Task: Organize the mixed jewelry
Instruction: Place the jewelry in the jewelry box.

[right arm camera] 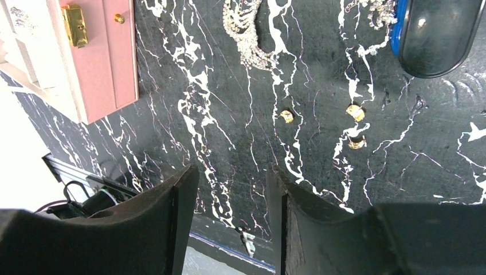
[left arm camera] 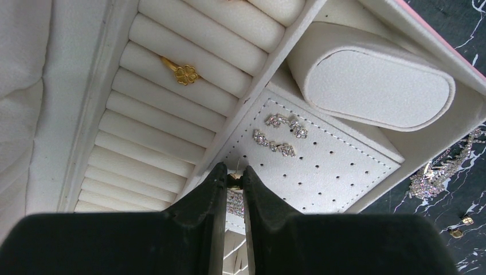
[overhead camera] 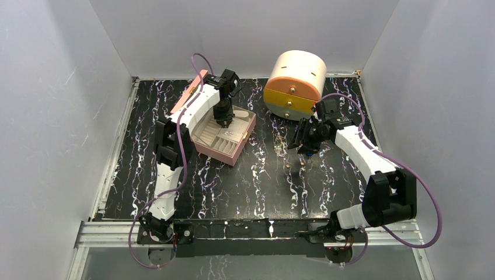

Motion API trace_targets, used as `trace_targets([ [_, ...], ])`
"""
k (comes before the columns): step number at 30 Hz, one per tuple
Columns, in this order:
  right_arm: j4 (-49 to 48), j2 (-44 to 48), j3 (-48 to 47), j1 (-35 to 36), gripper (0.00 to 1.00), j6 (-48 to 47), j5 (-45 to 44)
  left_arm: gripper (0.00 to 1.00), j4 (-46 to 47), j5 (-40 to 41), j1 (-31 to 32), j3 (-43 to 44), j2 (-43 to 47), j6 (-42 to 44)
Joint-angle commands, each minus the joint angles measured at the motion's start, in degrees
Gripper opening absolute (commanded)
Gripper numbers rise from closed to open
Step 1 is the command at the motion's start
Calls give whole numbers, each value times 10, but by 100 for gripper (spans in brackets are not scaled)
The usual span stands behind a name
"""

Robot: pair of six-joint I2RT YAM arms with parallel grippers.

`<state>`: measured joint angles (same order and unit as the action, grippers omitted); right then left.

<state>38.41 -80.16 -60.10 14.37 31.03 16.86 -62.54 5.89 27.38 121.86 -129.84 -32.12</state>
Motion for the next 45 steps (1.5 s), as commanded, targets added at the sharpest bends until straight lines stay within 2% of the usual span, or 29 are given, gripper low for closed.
trace_targets([
  [1,-13,20,-1,2,56,-11,0,4,26,-20,4,-14,13,-4],
  [6,-15,19,-1,2,56,-11,0,7,21,-14,4,-15,10,-6],
  [10,-16,19,-3,2,57,-11,0,14,18,-13,4,-17,16,-8],
  [18,-19,21,-8,5,60,-10,-4,32,33,-23,4,-30,53,-10],
  [31,-28,35,-33,20,61,-7,-18,37,49,-15,4,-30,97,-10],
  [34,-36,32,-55,55,61,-10,-49,38,68,-10,4,-42,127,-13],
  [39,-53,-12,-120,160,61,-15,-118,38,104,51,3,-96,214,-22],
  [45,-102,-122,-223,232,58,-22,-160,37,178,128,-1,-245,370,-46],
])
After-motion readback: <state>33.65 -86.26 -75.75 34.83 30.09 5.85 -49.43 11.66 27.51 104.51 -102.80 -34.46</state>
